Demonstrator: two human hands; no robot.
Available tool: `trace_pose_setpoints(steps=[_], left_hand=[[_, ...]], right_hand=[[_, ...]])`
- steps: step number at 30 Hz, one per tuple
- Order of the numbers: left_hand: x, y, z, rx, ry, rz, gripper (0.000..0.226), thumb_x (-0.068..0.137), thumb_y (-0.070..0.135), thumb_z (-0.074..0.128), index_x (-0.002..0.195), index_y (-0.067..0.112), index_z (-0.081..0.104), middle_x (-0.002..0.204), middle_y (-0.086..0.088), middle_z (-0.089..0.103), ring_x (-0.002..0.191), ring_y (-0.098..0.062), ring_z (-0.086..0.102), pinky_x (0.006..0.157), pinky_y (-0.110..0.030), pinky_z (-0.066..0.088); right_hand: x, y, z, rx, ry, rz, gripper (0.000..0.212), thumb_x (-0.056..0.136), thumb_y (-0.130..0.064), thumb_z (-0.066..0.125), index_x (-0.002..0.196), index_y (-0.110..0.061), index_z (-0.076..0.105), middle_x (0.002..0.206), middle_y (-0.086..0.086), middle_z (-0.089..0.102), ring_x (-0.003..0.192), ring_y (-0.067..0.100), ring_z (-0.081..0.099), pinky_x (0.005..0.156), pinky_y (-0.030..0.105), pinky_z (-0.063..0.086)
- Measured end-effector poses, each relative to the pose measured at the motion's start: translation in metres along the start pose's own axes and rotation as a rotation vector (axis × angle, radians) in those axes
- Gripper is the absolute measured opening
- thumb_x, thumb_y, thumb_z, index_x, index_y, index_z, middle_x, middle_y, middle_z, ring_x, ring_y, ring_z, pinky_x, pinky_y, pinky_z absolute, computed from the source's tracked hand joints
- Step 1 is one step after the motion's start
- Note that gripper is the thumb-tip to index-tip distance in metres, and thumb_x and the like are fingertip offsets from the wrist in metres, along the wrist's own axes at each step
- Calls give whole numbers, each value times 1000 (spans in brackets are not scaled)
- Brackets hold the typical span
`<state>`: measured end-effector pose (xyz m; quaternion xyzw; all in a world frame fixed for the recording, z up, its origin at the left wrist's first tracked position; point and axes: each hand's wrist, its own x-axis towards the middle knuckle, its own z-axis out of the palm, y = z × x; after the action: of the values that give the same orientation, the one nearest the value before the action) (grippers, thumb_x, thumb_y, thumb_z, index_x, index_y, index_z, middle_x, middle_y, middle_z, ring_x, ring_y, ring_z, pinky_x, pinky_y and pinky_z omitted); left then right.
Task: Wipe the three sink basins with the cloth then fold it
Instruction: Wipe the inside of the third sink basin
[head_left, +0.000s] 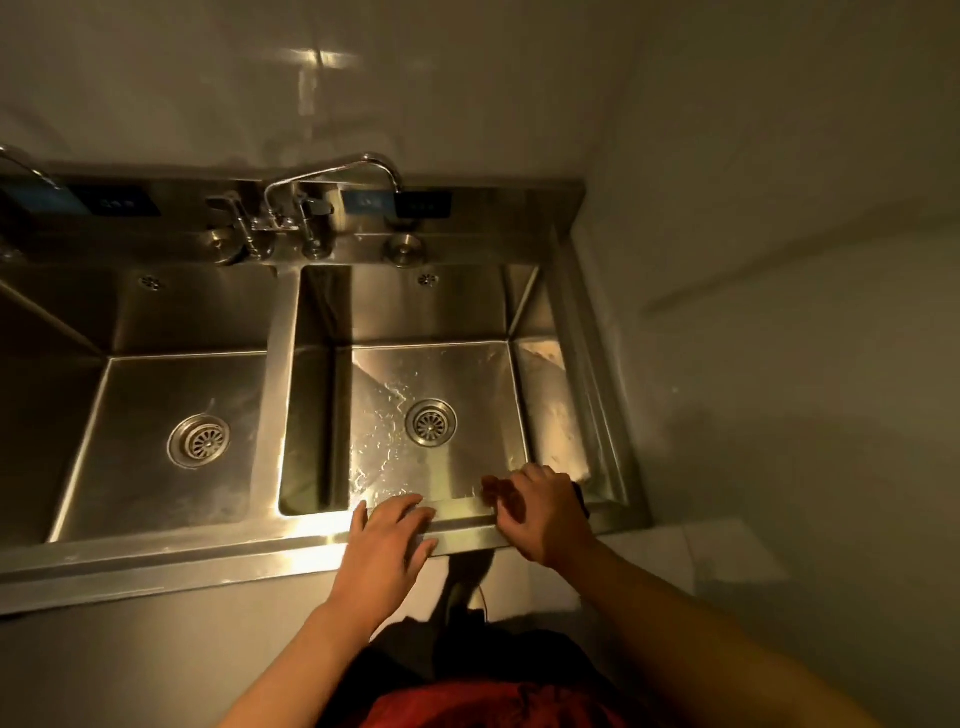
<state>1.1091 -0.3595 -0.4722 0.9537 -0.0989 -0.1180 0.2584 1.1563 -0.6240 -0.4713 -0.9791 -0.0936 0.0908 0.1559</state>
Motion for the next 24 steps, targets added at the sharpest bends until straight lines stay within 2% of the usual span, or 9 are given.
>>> trace_pose_setpoints(steps=[5, 9, 13, 16, 19, 22, 24], left_hand=[[24, 26, 14, -16, -47, -14, 38, 101, 48, 57, 137, 35, 59, 133, 17, 61, 129, -10, 53, 122, -41, 20], [44, 46, 22, -7, -110, 5, 44, 105, 52, 49, 146, 35, 51, 139, 14, 60, 133, -12, 53, 121, -40, 22], [66, 67, 28, -19, -170, 88, 45, 106, 49, 48, 148, 31, 51, 143, 8, 59, 134, -17, 53, 112, -38, 36], [80, 83, 30, -32, -169, 159, 42, 105, 44, 53, 144, 27, 56, 139, 3, 61, 130, -22, 55, 108, -38, 40], [91, 96, 33, 3, -173, 236, 45, 105, 44, 52, 148, 28, 52, 145, 4, 57, 136, -20, 51, 113, -37, 36], [100, 103, 39, 59, -198, 298, 50, 106, 47, 47, 153, 30, 46, 152, 6, 50, 140, -17, 46, 116, -37, 32], [104, 104, 45, 75, -205, 310, 51, 106, 47, 47, 154, 29, 46, 153, 5, 50, 141, -19, 46, 117, -38, 32]], right_hand=[[-12, 42, -8, 102, 83, 54, 35, 92, -51, 56, 116, -28, 64, 105, -10, 61, 97, 8, 53, 92, 31, 49], [-13, 46, -9, 114, 84, 53, 34, 91, -49, 56, 118, -30, 61, 108, -10, 61, 101, 8, 52, 94, 35, 50], [7, 50, -24, 233, 55, 136, 32, 92, -43, 65, 118, -24, 62, 112, -5, 62, 105, 14, 57, 96, 39, 53], [25, 60, -52, 302, 190, 204, 38, 87, -52, 60, 119, -32, 54, 115, -12, 55, 107, 11, 54, 95, 33, 52], [35, 70, -71, 112, 331, 198, 49, 83, -51, 64, 127, -33, 49, 123, -7, 54, 114, 16, 52, 97, 32, 48], [33, 76, -62, 15, 215, 271, 58, 88, -39, 70, 141, -31, 46, 146, -1, 45, 135, 24, 43, 113, 43, 42], [23, 78, -41, -17, 124, 300, 62, 96, -31, 65, 152, -27, 40, 161, 3, 32, 149, 29, 29, 121, 49, 32]])
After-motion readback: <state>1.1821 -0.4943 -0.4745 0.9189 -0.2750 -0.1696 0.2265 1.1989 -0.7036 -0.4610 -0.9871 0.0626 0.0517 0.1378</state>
